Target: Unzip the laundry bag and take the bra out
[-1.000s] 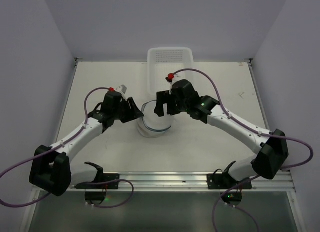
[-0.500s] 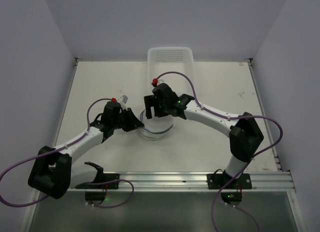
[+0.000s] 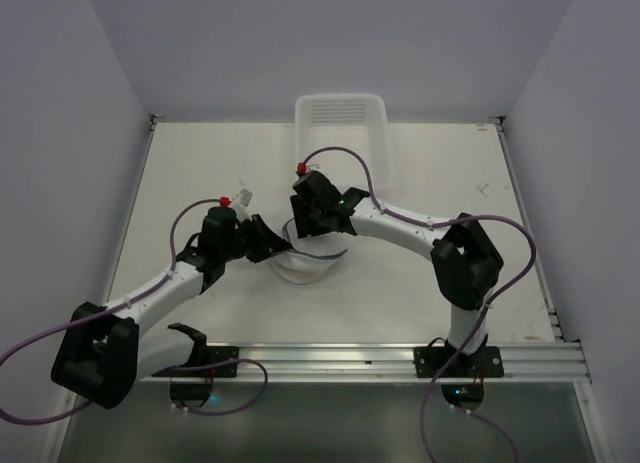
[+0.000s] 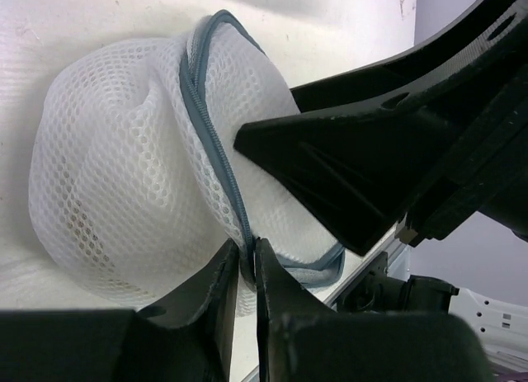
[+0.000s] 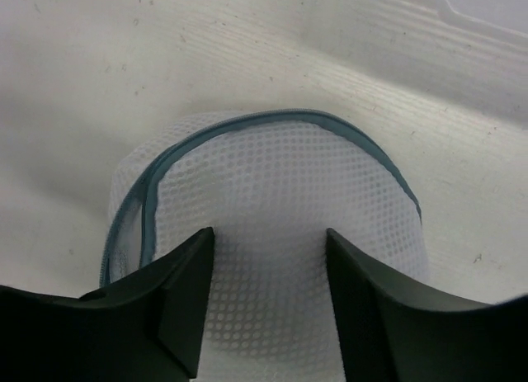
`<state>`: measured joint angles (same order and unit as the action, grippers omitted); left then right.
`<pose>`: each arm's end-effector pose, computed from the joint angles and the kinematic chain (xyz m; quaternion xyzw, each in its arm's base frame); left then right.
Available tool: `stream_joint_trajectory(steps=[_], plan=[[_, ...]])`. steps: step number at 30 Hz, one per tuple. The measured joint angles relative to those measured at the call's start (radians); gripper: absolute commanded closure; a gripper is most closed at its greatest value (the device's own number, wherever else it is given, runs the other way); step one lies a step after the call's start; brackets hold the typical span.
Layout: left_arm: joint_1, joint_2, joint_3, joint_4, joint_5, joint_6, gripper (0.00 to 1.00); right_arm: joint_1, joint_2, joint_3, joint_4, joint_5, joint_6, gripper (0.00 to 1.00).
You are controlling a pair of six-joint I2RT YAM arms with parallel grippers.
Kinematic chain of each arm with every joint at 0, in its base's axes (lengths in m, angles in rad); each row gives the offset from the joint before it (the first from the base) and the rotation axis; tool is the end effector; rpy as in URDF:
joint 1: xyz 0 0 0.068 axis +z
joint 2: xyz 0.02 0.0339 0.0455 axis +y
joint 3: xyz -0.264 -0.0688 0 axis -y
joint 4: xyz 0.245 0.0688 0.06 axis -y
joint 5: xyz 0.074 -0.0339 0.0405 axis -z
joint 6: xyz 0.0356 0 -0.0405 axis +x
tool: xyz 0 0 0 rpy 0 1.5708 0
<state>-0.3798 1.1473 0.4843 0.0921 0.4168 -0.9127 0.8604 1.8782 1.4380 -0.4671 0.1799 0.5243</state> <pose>0.2094 -0.0991 0.1931 -0.1304 0.8544 -0.4274 0.2651 0.2750 0.3099 0.2291 -0.1287 0.9333 0.1417 0.3039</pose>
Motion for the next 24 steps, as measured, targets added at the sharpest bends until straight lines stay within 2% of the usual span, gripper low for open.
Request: stream_joint_trajectory(steps=[1, 3, 4, 8, 10, 19, 20, 22, 23, 24], plan=[[0.0, -0.002, -0.003, 0.002, 0.0, -0.004, 0.81, 0.001, 0.0, 0.0, 0.001, 0.004, -0.005, 0.51], [0.0, -0.007, -0.009, 0.001, -0.002, -0.012, 0.81, 0.002, -0.003, 0.0, 0.001, 0.011, -0.014, 0.66], [0.0, -0.01, -0.012, 0.0, -0.002, -0.013, 0.81, 0.002, -0.009, 0.0, 0.0, 0.013, -0.019, 0.76], [0.0, -0.023, -0.022, -0.002, -0.009, -0.02, 0.8, 0.002, -0.069, -0.01, 0.0, 0.017, -0.038, 0.96], [0.0, -0.03, -0.024, -0.005, -0.017, -0.021, 0.79, 0.001, -0.112, -0.021, 0.003, 0.021, -0.044, 1.0], [0.0, -0.054, -0.034, -0.007, -0.049, -0.036, 0.75, -0.024, -0.315, -0.15, 0.032, 0.006, -0.046, 0.99], [0.0, -0.054, -0.037, -0.008, -0.051, -0.038, 0.75, -0.026, -0.333, -0.163, 0.036, 0.0, -0.047, 0.85], [0.0, -0.054, -0.04, -0.011, -0.054, -0.038, 0.76, -0.032, -0.354, -0.174, 0.047, -0.02, -0.045, 0.71], [0.0, -0.054, -0.04, -0.011, -0.054, -0.038, 0.76, -0.033, -0.357, -0.175, 0.055, -0.037, -0.048, 0.57], [0.0, -0.054, -0.04, -0.01, -0.055, -0.038, 0.76, -0.032, -0.358, -0.175, 0.068, -0.059, -0.048, 0.51]])
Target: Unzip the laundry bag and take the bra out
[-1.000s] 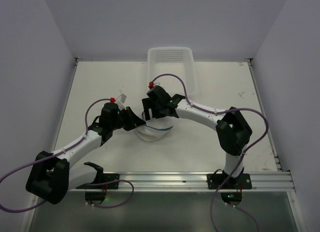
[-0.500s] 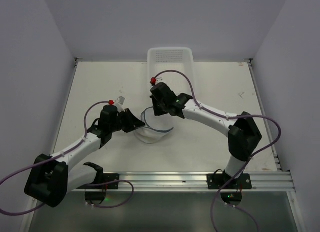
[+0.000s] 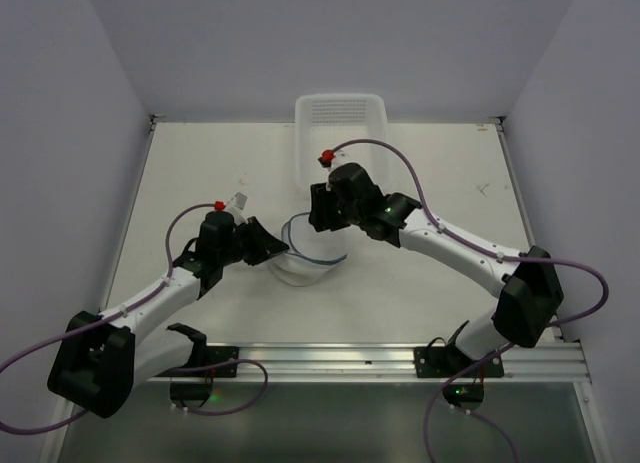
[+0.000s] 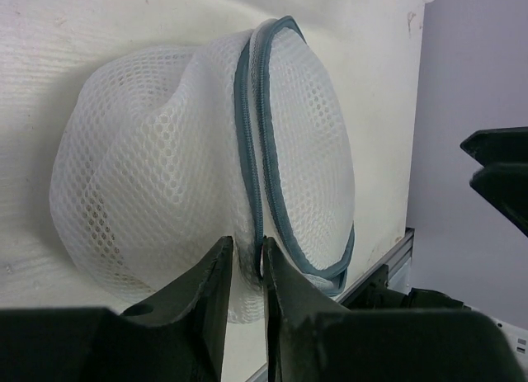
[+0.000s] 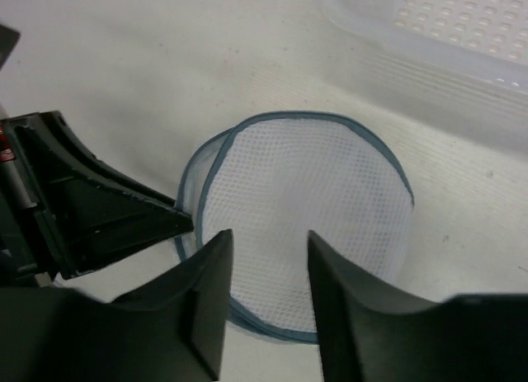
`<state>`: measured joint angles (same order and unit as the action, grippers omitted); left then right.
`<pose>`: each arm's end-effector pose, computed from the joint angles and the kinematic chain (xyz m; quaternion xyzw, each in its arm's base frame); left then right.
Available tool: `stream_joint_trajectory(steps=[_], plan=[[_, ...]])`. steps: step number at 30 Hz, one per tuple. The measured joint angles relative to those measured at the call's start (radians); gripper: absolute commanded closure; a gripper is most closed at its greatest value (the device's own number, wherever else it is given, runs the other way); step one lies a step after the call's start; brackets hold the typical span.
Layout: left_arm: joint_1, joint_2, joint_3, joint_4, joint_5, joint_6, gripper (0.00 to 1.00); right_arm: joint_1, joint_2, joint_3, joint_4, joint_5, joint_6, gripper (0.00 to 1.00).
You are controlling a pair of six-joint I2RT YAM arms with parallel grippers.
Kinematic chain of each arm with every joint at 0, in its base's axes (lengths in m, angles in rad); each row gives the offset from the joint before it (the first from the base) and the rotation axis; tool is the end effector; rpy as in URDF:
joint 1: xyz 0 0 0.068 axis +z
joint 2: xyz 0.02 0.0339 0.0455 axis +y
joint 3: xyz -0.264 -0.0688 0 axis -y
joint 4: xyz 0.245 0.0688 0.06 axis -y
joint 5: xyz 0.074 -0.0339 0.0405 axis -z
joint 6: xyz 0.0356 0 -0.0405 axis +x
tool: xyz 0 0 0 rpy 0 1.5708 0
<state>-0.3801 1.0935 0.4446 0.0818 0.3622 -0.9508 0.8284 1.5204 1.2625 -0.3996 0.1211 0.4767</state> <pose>0.2003 -0.0936 0.1901 -0.1596 0.8519 -0.4164 0.2747 0.2367 0.2516 0.3059 -0.1305 0.8867 0.2241 0.3827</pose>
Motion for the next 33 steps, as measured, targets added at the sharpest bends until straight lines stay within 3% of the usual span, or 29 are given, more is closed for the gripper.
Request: stream_joint_trajectory(steps=[7, 10, 33], plan=[[0.0, 0.011, -0.01, 0.009, -0.003, 0.0, 0.79, 0.047, 0.113, 0.05, 0.03, -0.06, -0.044, 0.09], [0.0, 0.024, -0.024, 0.009, -0.004, 0.0, 0.8, 0.066, 0.185, 0.078, 0.022, -0.042, -0.059, 0.04], [0.0, 0.081, -0.032, 0.056, -0.008, -0.008, 0.81, 0.154, 0.426, 0.279, -0.103, 0.235, -0.143, 0.01]])
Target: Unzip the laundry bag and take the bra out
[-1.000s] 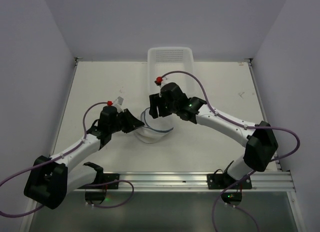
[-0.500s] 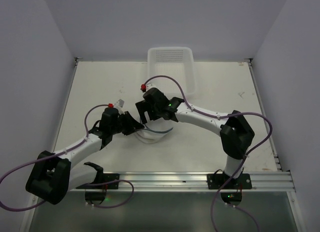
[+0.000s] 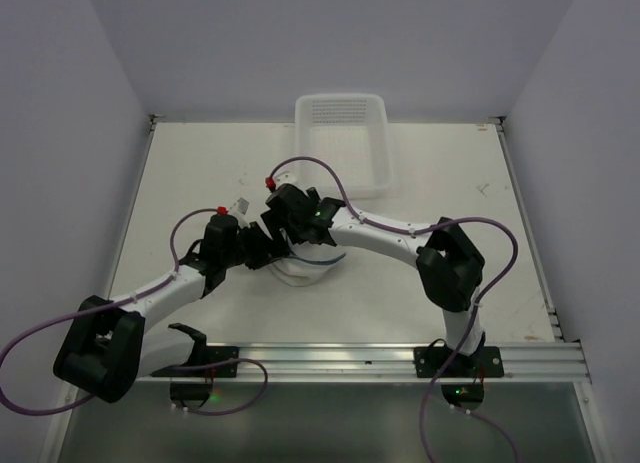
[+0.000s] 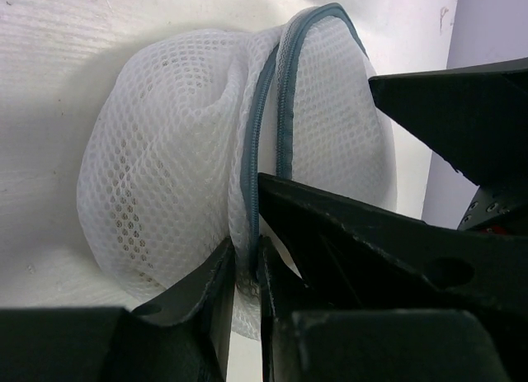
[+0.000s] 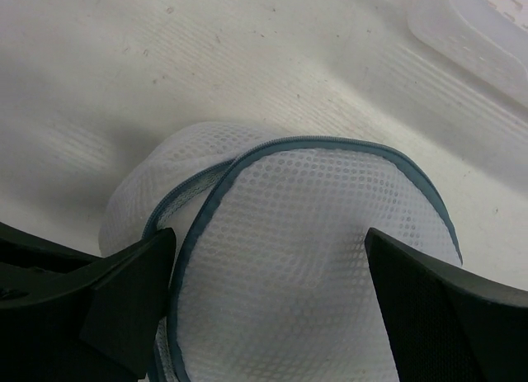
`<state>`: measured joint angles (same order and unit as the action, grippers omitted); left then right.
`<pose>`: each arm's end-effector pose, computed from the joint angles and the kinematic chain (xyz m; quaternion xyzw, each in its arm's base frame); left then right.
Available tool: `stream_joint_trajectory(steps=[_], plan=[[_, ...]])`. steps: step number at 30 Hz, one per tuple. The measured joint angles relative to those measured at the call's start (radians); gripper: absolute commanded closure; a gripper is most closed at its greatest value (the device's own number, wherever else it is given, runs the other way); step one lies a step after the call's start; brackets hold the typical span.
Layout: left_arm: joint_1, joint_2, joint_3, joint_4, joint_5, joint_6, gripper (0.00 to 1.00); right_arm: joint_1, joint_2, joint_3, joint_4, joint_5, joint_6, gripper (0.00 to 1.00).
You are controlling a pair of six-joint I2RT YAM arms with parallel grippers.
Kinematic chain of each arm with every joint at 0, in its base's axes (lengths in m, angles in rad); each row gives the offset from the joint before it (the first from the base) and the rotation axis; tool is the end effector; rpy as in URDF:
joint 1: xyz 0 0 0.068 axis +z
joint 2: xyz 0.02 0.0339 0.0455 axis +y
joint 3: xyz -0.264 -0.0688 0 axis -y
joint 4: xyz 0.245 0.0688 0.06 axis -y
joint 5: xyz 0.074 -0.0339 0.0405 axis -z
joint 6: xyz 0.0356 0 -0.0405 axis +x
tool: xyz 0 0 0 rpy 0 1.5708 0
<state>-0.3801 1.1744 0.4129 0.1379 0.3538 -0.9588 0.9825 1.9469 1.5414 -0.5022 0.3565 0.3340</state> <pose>0.2034 -0.0946 0.1687 -0.1730 0.8625 -0.4014 0.2549 0.2500 0.3524 0.2329 -0.2418 0.9005 0.0633 0.3560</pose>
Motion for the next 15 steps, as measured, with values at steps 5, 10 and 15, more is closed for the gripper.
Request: stream_joint_trajectory(steps=[5, 10, 15], plan=[[0.0, 0.005, 0.0, 0.001, -0.002, 0.0, 0.81, 0.021, 0.018, 0.037, -0.032, 0.056, -0.007, 0.01], [0.0, 0.005, -0.007, 0.004, -0.009, -0.002, 0.84, 0.027, 0.037, 0.056, -0.066, 0.107, -0.006, 0.01], [0.0, 0.004, -0.029, 0.005, -0.014, -0.01, 0.86, 0.026, 0.027, 0.042, -0.078, 0.161, -0.006, 0.01]])
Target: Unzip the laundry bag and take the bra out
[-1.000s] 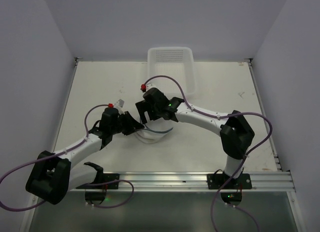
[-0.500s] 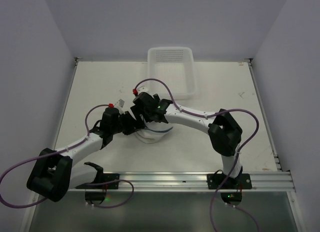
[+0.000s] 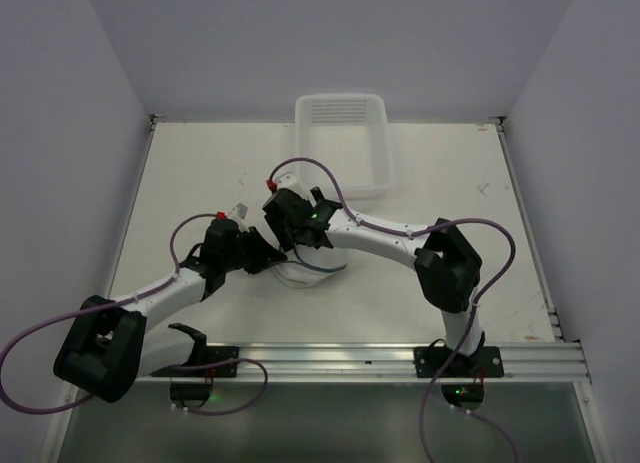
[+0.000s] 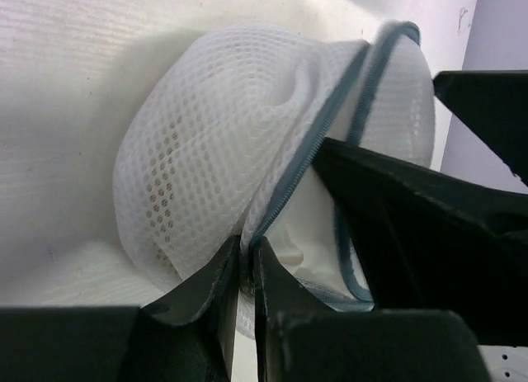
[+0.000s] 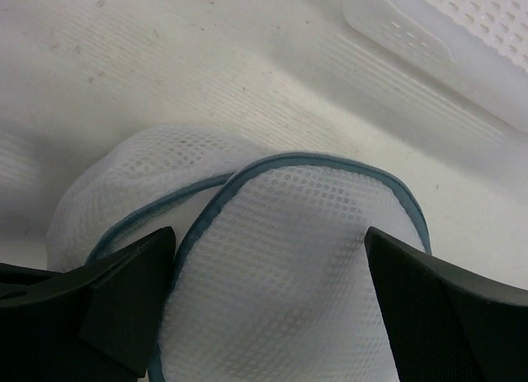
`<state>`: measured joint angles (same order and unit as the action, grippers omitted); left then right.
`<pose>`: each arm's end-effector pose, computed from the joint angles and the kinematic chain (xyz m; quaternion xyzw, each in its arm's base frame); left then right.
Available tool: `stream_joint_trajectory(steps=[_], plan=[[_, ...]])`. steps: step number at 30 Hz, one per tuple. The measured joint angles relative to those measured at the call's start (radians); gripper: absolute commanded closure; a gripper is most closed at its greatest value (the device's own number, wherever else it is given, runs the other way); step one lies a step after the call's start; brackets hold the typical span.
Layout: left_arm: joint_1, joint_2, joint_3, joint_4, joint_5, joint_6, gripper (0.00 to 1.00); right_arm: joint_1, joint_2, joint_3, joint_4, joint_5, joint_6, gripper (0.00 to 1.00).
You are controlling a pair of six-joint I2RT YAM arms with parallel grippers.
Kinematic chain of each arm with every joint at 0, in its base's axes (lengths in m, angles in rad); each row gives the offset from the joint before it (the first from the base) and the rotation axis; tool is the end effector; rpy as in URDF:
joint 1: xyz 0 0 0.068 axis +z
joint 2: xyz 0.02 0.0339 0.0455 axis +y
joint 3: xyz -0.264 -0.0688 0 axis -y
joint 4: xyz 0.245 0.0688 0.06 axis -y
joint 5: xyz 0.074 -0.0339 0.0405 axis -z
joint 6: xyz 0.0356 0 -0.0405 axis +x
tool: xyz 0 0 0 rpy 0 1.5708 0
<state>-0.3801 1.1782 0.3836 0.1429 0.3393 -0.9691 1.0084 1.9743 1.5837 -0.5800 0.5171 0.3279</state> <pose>0.1990 -0.0922 0.1594 -0.1847 0.8671 -0.3912 0.2469 0.2454 0.3564 0.2319 -0.2370 0.8958 -0.0147 0.3757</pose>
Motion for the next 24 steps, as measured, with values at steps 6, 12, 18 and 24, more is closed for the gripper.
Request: stream_joint_trajectory(steps=[6, 12, 18, 24], plan=[[0.0, -0.004, -0.013, -0.003, -0.014, -0.013, 0.89, -0.01, -0.1, -0.062, -0.036, 0.059, 0.02, 0.01], [0.0, -0.011, -0.018, -0.009, -0.038, -0.027, 0.92, -0.023, -0.303, -0.173, -0.112, 0.094, 0.111, 0.01], [0.0, -0.008, -0.018, -0.008, -0.059, -0.044, 0.93, -0.027, -0.609, -0.424, -0.141, 0.012, 0.229, 0.01], [0.0, 0.039, -0.01, -0.006, -0.059, -0.044, 0.93, -0.036, -0.802, -0.693, -0.169, -0.07, 0.351, 0.01]])
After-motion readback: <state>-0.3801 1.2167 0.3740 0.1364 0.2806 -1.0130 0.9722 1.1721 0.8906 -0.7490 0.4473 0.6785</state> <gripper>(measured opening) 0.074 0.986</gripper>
